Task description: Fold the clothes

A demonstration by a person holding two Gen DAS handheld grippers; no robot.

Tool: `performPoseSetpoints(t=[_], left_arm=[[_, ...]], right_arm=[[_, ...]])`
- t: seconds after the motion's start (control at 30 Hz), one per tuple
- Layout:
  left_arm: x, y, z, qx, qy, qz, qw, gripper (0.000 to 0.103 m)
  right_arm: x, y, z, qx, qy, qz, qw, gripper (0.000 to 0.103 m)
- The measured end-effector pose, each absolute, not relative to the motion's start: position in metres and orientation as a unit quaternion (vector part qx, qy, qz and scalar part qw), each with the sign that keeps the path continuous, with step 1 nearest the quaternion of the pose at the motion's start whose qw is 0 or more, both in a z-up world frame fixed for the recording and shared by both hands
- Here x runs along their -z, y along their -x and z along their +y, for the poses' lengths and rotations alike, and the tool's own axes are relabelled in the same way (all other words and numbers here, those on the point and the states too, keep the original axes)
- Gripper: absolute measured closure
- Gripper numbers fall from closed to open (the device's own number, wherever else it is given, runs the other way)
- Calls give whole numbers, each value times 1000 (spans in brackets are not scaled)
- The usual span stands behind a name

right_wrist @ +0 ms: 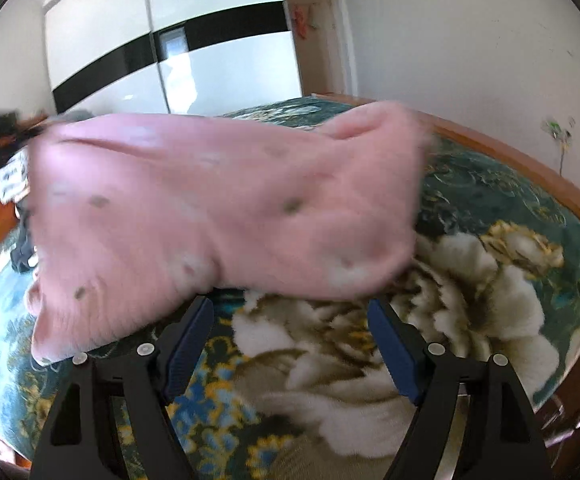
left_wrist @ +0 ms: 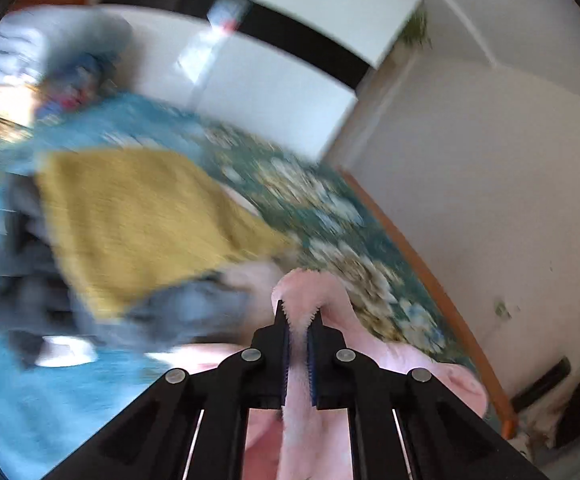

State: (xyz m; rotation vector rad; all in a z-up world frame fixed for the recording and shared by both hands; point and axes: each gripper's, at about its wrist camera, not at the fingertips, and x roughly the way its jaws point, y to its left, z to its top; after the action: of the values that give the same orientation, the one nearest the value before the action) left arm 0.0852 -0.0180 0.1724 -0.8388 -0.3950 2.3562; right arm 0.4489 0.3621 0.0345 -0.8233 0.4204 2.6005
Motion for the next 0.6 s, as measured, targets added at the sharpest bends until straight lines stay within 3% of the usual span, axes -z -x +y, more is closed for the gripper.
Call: performPoseSetpoints(t=[0.1, 0.2, 0.37, 0.47, 0.6], left_arm=[[-153, -124, -100, -914, 299, -149, 229, 95], [-102, -145, -170, -910, 345, -180, 143, 95], [-58, -163, -259, -874, 376, -299, 66, 96], [-65, -171, -273, -876, 358, -319, 59, 96], [-73, -167, -259, -893, 341, -283, 81, 96]], right_arm=[[-31, -456, 364, -921, 288, 186, 184, 23], [-34, -451, 354, -926, 278, 198, 160, 23], [-48, -429, 328, -936, 273, 199, 94, 23], [-47, -410, 303, -938, 287, 190, 44, 23], [-33, -390, 287, -929, 303, 211, -12, 23]])
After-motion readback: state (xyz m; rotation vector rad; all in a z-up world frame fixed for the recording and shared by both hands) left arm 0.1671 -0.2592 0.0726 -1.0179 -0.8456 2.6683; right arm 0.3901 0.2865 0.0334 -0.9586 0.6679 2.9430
